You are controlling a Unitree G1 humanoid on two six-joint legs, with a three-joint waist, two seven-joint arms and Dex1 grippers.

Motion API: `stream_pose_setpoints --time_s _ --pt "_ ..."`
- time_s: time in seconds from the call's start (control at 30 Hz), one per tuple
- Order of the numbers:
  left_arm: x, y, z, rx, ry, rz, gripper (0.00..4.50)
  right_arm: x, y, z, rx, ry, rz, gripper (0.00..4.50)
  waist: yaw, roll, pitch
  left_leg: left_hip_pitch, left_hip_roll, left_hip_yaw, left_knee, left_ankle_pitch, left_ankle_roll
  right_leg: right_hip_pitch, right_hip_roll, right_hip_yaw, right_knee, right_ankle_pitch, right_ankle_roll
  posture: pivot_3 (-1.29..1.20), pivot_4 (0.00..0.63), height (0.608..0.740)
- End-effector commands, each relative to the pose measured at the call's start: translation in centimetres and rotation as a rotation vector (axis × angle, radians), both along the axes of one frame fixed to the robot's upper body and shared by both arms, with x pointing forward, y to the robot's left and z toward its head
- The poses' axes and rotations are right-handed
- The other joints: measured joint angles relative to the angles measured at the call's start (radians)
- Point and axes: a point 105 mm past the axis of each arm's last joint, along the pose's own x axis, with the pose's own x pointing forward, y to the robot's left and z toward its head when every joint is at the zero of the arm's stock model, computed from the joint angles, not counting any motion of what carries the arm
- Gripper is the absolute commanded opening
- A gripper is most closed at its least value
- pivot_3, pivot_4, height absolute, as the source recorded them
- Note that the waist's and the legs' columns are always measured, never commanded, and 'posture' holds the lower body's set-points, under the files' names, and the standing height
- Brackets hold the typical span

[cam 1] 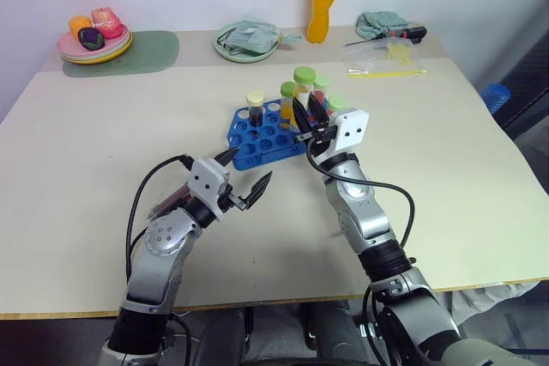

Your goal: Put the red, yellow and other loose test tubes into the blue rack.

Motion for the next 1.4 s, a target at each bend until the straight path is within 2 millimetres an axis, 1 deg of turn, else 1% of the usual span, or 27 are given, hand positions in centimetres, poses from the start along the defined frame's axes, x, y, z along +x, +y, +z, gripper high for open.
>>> stream_pose_setpoints --time_s 0.03,0.47,0.8,1.2,1.27,1.3,1.4 --pt "-0.3 0.1 1.5 -0.013 -0.055 -0.009 4.5 -0.1 -0.5 -0.1 -0.005 -0.029 -0.009 0.7 0.0 0.0 0.0 0.0 0.0 0.0 0.0 0.0 0.0 0.0 0.0 0.0 0.0 0.0 0.0 0.0 0.15 0.74" --pt "-0.2 -0.2 1.8 -0.019 -0.059 -0.029 4.5 0.2 0.4 -1.4 -0.019 -0.004 0.016 0.7 0.0 0.0 0.0 0.001 0.0 0.0 0.0 0.0 0.0 0.0 0.0 0.0 0.001 0.0 0.0 0.0 0.15 0.74" --pt "-0.4 -0.5 1.9 -0.026 -0.057 -0.045 4.5 1.0 0.0 -1.8 -0.027 0.005 -0.017 0.7 -0.001 0.0 0.0 0.003 0.0 0.0 0.0 0.0 -0.001 0.002 0.0 0.0 0.003 0.0 0.0 0.0 0.15 0.74" --pt "-0.5 -0.6 1.8 -0.027 -0.057 -0.053 4.5 1.2 0.2 -2.1 -0.021 0.013 -0.008 0.7 -0.001 0.0 0.0 0.004 -0.001 0.0 0.0 0.001 -0.001 0.002 0.0 0.001 0.004 0.0 0.0 0.0 0.15 0.74" --pt "-0.4 -0.5 1.9 -0.027 -0.057 -0.049 4.5 1.0 0.3 -1.7 -0.014 0.004 0.007 1.75 -0.001 0.0 0.0 0.004 -0.001 0.0 0.0 0.001 -0.001 0.002 0.0 0.001 0.004 0.0 0.0 0.0 0.15 0.74" --pt "-0.4 -0.5 1.9 -0.027 -0.057 -0.047 4.5 0.9 0.2 -1.6 -0.013 -0.002 0.011 2.19 -0.001 0.0 0.0 0.004 -0.001 0.0 0.0 0.001 -0.001 0.002 0.0 0.001 0.004 0.0 0.0 0.0 0.15 0.74" --pt "-0.5 0.2 2.4 0.016 -0.071 -0.026 4.5 0.0 0.0 0.4 -0.066 -0.086 0.02 3.72 -0.001 0.0 0.0 0.004 -0.001 0.0 0.0 0.001 -0.001 0.001 0.0 0.001 0.005 0.0 0.0 0.0 0.15 0.74"
